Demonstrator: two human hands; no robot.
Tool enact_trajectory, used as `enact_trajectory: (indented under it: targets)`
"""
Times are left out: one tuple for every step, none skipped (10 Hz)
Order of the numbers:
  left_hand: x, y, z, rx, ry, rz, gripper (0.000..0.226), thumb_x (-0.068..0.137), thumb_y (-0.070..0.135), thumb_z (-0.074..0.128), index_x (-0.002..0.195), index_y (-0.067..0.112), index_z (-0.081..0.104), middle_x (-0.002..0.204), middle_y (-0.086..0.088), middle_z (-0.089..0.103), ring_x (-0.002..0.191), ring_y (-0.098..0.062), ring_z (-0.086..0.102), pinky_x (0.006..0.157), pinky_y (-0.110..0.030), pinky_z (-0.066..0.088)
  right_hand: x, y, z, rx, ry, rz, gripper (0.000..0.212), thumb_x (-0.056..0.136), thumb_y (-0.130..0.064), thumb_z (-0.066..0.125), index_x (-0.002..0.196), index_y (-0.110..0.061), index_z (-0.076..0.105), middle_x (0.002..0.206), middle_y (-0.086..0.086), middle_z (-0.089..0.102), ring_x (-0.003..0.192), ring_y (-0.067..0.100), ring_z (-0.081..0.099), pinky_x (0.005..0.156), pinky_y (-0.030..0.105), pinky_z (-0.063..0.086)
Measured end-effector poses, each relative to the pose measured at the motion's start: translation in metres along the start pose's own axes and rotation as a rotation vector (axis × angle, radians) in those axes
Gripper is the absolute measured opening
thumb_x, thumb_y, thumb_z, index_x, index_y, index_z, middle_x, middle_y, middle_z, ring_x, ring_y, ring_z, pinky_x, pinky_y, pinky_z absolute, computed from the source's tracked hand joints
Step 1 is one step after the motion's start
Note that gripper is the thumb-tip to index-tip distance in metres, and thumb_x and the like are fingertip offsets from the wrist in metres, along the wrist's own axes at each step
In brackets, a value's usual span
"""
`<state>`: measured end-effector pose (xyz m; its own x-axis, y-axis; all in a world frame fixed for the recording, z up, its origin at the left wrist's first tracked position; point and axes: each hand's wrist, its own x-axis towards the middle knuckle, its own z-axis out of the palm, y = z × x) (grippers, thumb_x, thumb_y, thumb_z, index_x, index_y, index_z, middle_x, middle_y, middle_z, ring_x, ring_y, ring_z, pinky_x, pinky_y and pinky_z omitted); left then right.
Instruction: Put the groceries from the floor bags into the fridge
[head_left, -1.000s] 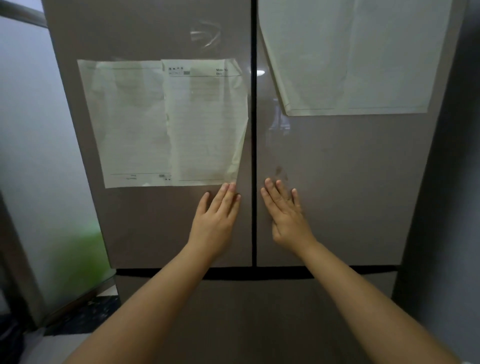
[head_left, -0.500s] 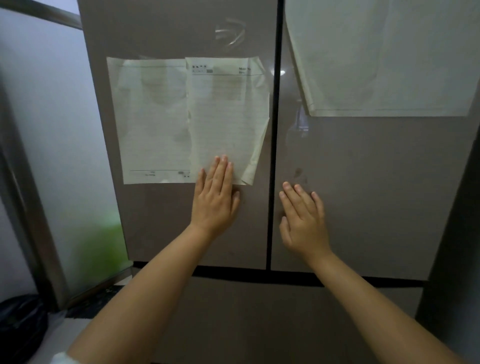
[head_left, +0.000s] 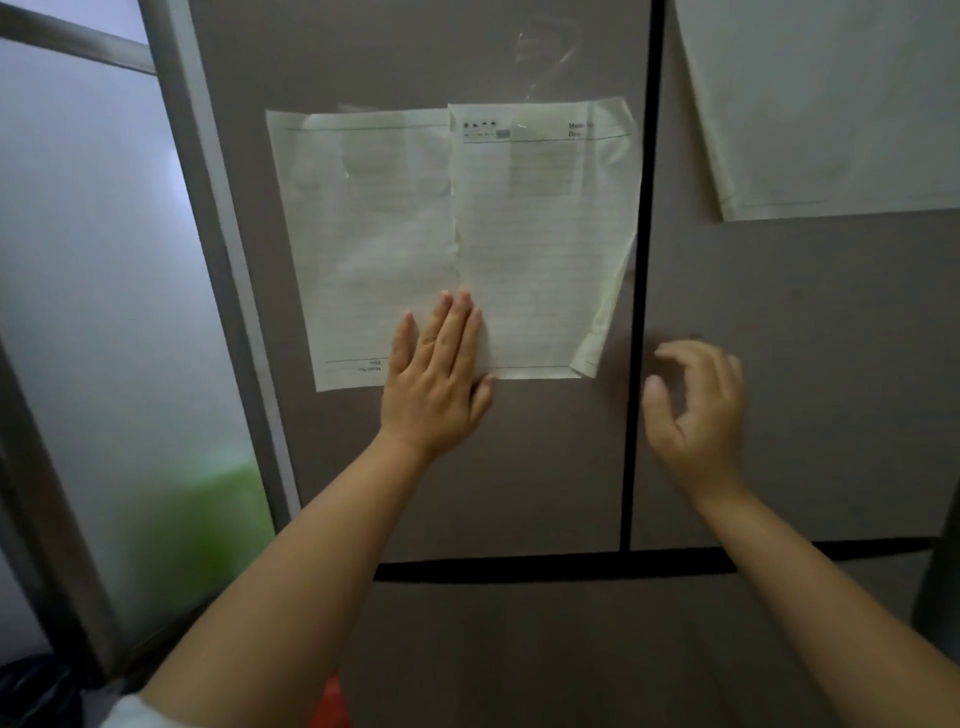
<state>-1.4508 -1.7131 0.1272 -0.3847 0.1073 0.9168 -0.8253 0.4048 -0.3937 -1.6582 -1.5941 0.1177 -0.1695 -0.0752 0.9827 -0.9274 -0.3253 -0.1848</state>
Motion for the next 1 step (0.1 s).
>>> enact_trajectory:
  targets:
    - [-0.0001,0.0006,0.0017,-0.036,0.005,-0.023,0.064,0.098,0.043,0.010,0.148,0.012,-0.015,0.155,0.003,-0.027,0.145,-0.011,-0.020,0.119,-0.034,-0.011,0.0275,-0.0370,-0.0357,0.442,0.020,0.065,0.015,0.083,-0.025,0.048,0.089,-0.020,0.061,0.090,-0.020,0.063,0.083,-0.004,0.052,0.082,0.019,0.044]
